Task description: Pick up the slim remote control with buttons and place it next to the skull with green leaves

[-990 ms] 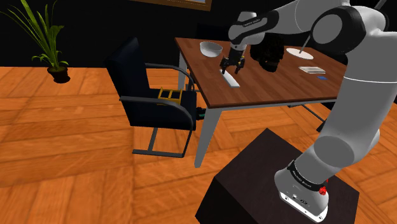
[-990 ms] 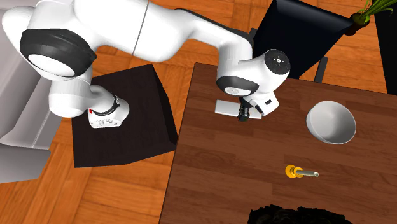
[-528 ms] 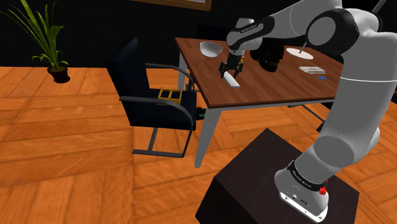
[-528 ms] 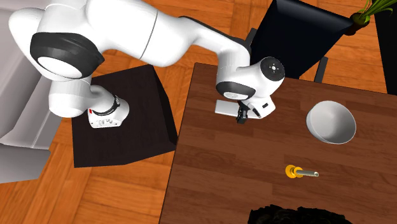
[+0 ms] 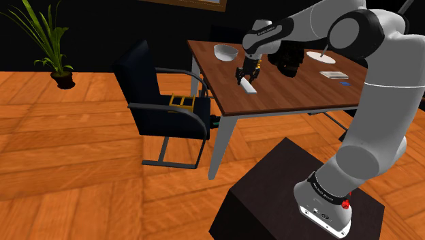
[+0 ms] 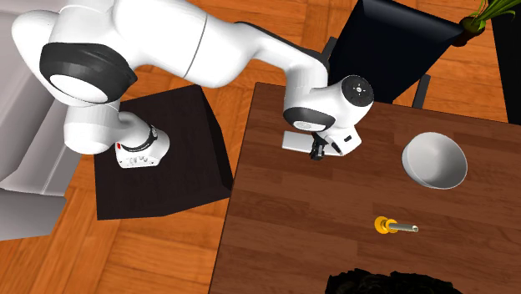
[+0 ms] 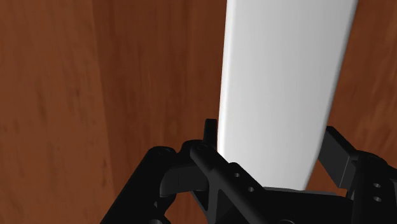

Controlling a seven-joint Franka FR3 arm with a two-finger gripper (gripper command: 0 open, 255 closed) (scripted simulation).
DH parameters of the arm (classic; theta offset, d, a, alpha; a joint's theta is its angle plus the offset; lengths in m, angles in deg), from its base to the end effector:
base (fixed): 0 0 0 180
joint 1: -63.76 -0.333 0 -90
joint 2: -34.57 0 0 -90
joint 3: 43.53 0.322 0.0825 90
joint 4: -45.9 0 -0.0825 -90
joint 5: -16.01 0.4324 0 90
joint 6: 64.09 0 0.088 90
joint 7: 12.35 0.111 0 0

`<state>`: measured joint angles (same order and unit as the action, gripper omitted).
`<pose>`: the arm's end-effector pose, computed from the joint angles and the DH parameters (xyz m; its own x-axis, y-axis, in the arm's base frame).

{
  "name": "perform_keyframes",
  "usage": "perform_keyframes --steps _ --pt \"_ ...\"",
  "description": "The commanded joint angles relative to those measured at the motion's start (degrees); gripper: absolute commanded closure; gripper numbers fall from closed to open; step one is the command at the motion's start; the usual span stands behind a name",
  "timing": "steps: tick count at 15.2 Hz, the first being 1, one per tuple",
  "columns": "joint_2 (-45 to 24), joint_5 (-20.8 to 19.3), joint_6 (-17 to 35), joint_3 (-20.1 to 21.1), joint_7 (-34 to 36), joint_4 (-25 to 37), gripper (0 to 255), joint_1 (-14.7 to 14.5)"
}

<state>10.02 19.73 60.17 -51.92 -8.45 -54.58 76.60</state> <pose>0.6532 -0.2431 0.3016 0.8949 -0.4463 -0.0076 -0.4462 -0.8949 0.0079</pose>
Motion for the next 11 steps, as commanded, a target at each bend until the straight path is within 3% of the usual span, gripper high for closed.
perform_keyframes --steps 1,11 --pt "-0.01 0.0 0.0 0.0 0.0 -0.01 255 0.0" --pt "1.06 -0.2 -1.87 -0.1 0.12 0.81 255 -0.06"
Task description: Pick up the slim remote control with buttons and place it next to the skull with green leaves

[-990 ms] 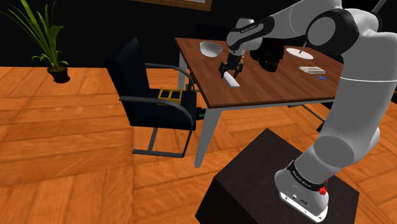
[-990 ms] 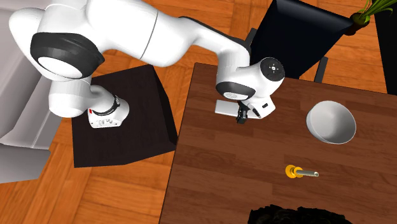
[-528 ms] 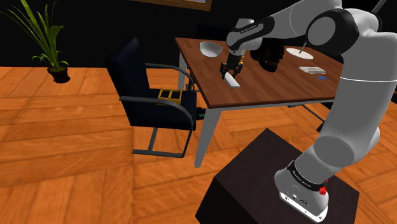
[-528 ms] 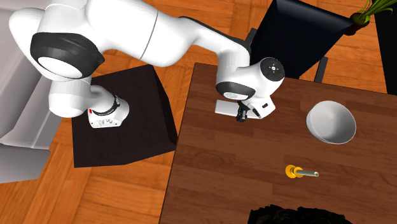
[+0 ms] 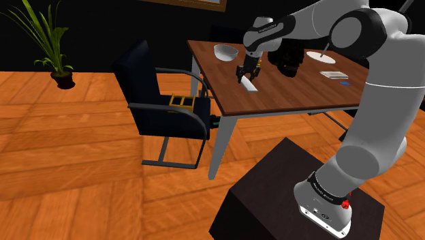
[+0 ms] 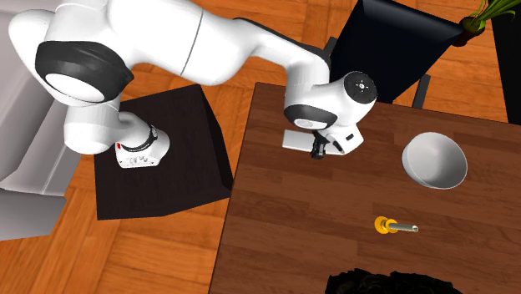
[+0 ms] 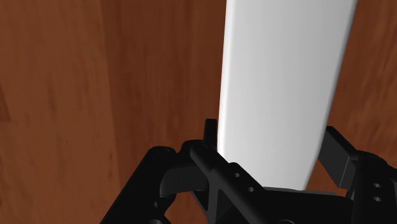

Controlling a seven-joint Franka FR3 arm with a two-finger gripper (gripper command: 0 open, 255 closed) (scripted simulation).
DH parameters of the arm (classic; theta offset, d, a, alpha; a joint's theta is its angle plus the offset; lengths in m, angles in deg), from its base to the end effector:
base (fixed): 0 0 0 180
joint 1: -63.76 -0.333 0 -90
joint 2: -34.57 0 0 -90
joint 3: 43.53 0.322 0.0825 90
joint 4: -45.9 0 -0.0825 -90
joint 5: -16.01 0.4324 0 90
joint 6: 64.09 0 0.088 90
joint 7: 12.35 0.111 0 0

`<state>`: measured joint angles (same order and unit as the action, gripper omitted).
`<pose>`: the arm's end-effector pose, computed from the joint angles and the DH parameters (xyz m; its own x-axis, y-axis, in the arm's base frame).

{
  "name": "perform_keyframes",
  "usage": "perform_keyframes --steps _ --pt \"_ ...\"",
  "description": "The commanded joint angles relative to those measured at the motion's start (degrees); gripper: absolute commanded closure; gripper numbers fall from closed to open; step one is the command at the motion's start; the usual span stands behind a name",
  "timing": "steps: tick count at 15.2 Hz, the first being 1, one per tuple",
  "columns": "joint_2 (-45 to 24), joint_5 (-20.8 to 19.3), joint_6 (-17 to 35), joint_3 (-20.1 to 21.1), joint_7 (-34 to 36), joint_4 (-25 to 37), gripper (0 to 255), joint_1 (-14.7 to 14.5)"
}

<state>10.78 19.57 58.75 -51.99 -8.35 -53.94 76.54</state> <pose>0.6540 -0.2431 0.3141 0.8950 -0.4461 -0.0081 -0.4460 -0.8950 0.0081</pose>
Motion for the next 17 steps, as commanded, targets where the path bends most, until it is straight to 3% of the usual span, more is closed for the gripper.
perform_keyframes --steps 1,17 --pt "0.65 -0.12 -1.08 -0.06 0.05 0.45 255 -0.02" --pt "4.72 -0.91 -11.8 -0.4 0.51 7.14 255 -0.16"
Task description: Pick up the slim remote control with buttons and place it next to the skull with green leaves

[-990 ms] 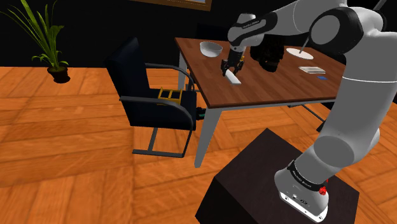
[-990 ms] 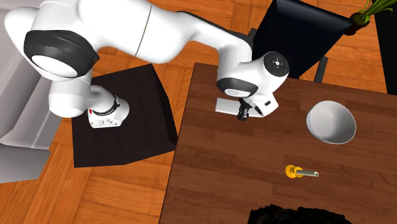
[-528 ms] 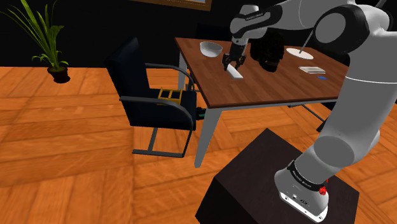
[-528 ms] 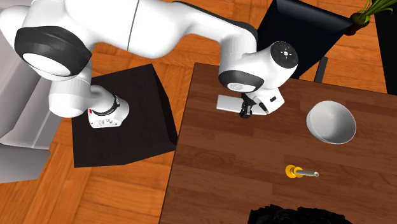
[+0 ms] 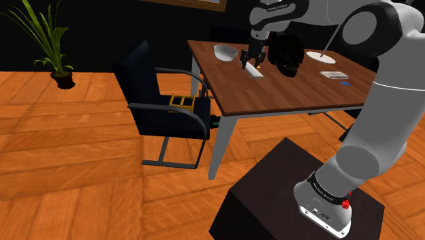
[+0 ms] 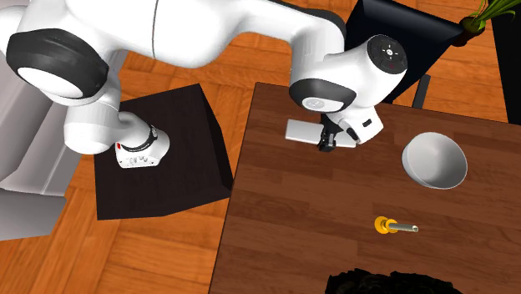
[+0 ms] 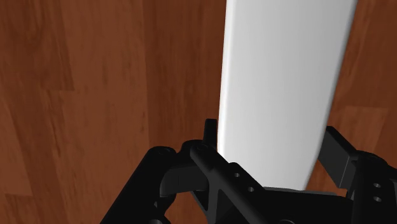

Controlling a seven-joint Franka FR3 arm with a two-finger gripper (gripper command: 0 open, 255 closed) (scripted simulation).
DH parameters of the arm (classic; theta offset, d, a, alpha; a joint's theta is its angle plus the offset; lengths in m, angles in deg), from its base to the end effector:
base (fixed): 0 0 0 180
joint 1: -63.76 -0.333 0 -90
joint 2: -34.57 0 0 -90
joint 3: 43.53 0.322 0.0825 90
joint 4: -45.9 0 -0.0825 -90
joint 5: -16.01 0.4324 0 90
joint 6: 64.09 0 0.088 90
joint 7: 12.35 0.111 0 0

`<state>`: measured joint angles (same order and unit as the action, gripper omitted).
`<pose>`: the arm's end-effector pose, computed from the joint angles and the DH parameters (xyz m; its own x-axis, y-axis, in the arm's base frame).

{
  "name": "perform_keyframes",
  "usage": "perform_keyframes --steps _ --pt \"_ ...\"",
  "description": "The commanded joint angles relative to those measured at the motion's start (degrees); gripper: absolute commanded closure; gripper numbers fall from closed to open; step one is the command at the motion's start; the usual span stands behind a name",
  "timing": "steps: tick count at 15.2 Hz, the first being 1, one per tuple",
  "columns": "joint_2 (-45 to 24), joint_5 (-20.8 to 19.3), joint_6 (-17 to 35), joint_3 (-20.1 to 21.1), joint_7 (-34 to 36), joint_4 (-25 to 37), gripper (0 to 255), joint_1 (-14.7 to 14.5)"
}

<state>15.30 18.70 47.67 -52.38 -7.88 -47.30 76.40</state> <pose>0.6576 -0.2447 0.4110 0.8950 -0.4461 -0.0076 -0.4460 -0.8950 0.0080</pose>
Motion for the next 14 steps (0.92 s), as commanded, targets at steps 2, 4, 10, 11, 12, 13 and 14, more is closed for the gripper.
perform_keyframes --steps 2,4,10,11,12,13,14 --pt "0.52 -0.1 -2.13 -0.03 0.09 1.6 255 -0.02" --pt "0.78 -0.16 -3.56 -0.06 0.12 2.78 255 -0.01" --pt "1.27 -0.27 -7.98 -0.12 0.19 6.71 255 0.05" --pt "1.31 -0.28 -8.73 -0.13 0.2 7.43 255 0.07" --pt "1.33 -0.29 -9.49 -0.14 0.21 8.17 255 0.08" --pt "1.33 -0.29 -10.26 -0.15 0.21 8.93 255 0.1" --pt "1.33 -0.3 -11.03 -0.16 0.22 9.72 255 0.12"
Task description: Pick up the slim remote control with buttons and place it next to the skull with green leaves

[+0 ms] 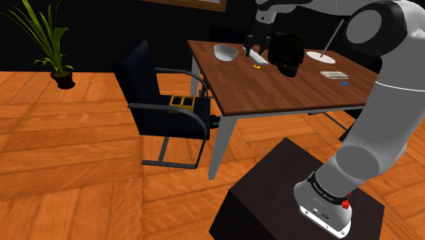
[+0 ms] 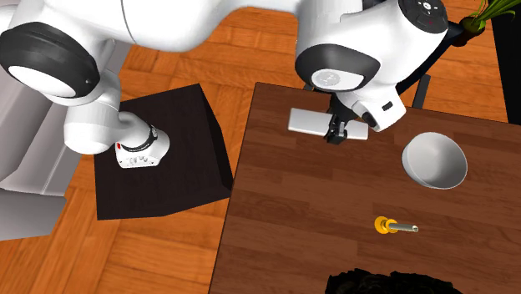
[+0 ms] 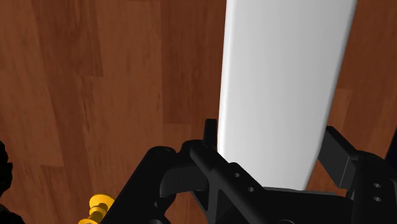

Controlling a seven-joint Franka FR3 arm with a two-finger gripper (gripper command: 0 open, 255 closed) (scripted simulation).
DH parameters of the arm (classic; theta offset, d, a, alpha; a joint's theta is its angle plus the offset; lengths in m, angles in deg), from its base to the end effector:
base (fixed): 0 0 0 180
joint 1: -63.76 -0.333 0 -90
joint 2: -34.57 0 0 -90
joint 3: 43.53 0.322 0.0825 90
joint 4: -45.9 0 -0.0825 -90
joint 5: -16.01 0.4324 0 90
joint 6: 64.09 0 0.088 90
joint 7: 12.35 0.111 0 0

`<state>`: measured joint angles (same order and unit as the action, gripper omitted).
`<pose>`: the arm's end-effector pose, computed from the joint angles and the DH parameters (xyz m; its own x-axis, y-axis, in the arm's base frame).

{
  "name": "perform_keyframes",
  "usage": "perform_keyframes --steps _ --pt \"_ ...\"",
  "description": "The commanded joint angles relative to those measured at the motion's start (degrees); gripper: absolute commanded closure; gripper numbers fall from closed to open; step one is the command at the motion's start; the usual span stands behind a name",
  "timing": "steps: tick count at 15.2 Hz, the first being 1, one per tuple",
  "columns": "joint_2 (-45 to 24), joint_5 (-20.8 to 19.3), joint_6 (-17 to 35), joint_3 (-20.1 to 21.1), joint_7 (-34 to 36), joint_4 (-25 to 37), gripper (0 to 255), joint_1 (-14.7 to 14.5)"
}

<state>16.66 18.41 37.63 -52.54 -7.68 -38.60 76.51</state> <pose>0.6596 -0.2453 0.4919 0.8948 -0.4464 -0.0076 -0.4463 -0.8949 0.0079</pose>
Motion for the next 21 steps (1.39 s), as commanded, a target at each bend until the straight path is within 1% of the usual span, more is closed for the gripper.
perform_keyframes --steps 1,12,21 --pt "-0.06 0.0 -1.77 -0.01 0.02 1.83 255 0.04" --pt "-1.5 0.2 -10.96 -0.09 -0.03 12.45 255 0.46" --pt "-5.0 0.76 -19.93 -0.13 -0.15 24.9 255 1.22"
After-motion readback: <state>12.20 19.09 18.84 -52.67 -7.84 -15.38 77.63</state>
